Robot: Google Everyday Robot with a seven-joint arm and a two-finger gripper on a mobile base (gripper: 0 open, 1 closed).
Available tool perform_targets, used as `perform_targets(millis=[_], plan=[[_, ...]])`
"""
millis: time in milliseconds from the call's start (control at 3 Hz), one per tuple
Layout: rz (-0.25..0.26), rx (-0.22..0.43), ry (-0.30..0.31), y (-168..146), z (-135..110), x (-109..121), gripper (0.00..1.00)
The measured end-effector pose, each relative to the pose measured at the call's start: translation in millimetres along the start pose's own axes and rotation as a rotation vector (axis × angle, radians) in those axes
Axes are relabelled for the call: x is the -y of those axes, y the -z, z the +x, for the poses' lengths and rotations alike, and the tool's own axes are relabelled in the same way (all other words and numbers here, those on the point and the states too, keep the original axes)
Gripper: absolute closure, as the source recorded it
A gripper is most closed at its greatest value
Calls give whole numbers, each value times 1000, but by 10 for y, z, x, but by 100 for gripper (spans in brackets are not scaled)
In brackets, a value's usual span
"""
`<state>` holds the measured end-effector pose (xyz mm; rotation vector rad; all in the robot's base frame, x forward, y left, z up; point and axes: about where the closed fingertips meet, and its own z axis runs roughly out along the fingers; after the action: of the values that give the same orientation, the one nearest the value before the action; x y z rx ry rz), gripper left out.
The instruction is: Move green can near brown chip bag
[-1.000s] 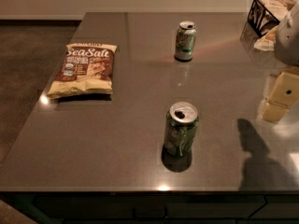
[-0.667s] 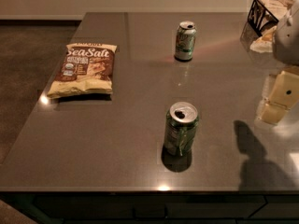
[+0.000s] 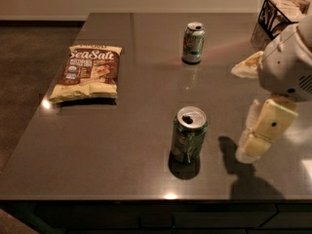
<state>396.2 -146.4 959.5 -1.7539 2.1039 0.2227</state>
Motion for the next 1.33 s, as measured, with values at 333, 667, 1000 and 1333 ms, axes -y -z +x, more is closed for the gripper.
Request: perform_targets(millis=[333,667,1000,1333], plan=[[-31,58,3,-308,-208,-108,0],[-41,95,2,-535,-373,-106,0],[-48,120,3,-664,-511,-102,0],[-57,129,6,-738,-583,-114,18]])
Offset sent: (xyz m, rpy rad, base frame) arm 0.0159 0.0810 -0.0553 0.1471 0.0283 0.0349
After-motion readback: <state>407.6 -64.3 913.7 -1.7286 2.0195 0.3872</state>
